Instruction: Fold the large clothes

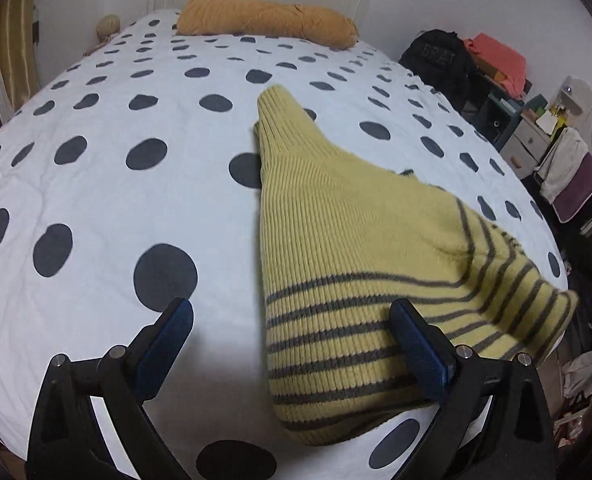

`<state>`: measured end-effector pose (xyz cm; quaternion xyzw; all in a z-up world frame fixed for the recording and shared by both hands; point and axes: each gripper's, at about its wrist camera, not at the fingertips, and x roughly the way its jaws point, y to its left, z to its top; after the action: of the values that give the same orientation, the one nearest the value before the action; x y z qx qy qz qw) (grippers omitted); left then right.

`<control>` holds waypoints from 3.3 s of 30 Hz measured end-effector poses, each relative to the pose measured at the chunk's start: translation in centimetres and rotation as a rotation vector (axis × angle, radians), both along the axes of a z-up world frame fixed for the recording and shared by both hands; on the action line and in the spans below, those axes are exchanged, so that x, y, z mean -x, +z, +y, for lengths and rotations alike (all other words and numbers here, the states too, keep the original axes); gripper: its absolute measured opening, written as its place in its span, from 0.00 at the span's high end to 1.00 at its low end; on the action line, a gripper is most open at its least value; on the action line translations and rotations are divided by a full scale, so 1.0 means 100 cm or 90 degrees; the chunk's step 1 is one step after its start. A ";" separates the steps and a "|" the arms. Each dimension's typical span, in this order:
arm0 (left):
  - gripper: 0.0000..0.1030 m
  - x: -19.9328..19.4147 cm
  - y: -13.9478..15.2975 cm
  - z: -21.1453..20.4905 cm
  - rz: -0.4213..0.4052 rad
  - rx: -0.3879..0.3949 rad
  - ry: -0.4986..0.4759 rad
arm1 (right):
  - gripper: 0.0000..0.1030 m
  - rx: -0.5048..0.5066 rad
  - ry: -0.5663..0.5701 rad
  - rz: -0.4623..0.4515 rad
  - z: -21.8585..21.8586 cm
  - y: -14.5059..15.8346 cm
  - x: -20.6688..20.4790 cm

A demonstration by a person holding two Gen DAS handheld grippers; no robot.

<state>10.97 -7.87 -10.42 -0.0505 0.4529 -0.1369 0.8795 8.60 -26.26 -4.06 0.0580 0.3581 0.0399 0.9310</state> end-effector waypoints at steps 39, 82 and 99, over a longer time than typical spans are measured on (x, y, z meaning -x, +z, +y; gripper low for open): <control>0.00 0.017 -0.041 0.011 0.043 0.130 -0.007 | 0.60 -0.489 -0.078 0.039 -0.086 -0.099 0.041; 0.01 0.024 -0.043 -0.018 0.050 0.162 -0.027 | 0.67 -0.096 0.076 0.185 -0.056 -0.072 -0.065; 0.00 0.025 -0.053 -0.047 0.032 0.134 -0.031 | 0.66 -0.414 0.074 0.169 -0.142 -0.132 -0.065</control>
<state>8.50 -12.61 -15.71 -0.1345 0.4588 -0.2037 0.8543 15.13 -40.48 -17.31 0.3358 0.4474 0.1966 0.8053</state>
